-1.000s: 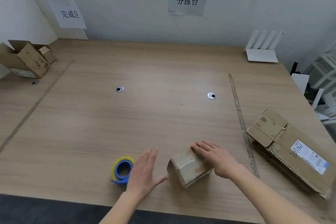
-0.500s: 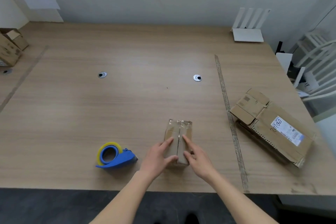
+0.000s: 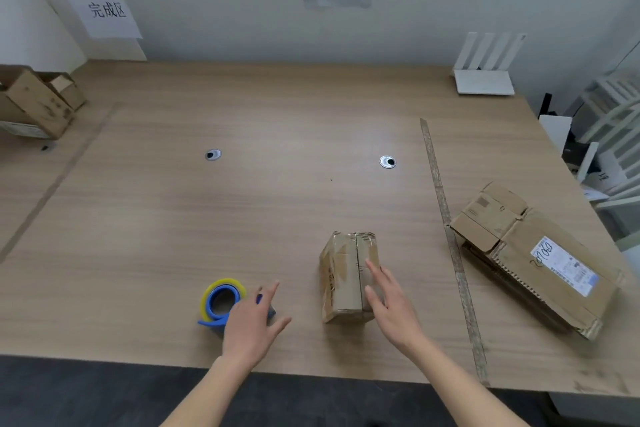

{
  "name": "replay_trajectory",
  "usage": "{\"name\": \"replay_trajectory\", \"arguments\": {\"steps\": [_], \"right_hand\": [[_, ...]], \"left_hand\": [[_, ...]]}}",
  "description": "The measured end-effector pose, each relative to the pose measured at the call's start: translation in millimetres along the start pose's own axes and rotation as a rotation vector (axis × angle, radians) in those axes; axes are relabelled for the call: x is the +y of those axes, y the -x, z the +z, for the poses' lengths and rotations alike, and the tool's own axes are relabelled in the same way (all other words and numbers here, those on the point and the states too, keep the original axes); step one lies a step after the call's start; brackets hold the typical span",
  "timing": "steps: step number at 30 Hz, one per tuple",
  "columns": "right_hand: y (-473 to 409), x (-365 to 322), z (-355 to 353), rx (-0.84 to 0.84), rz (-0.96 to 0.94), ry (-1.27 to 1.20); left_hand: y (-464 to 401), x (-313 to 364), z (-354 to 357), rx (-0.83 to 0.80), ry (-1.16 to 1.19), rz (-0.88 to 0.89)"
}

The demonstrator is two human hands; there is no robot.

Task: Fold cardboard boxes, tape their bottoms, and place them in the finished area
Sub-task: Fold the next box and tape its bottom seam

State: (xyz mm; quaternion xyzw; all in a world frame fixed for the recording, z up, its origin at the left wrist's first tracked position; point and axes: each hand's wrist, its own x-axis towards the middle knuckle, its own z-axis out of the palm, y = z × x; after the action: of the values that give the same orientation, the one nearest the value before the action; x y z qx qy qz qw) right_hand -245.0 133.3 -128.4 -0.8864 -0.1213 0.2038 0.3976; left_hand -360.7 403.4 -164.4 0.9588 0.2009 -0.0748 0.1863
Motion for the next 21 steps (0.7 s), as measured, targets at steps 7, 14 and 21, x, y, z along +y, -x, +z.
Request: {"name": "replay_trajectory", "arguments": {"steps": [7,14,21], "right_hand": [[11,6,-5,0.019,-0.012,0.066],[17,-11,-7,0.097,-0.044,0.093],[-13,-98,8,-0.171,-0.091,-0.127]], "left_hand": [[-3,-36,14,-0.054,-0.283,-0.102],[-18,-54,-17,-0.193,-0.063,-0.062],[-15,0,-98,-0.084,0.437,0.192]]}}
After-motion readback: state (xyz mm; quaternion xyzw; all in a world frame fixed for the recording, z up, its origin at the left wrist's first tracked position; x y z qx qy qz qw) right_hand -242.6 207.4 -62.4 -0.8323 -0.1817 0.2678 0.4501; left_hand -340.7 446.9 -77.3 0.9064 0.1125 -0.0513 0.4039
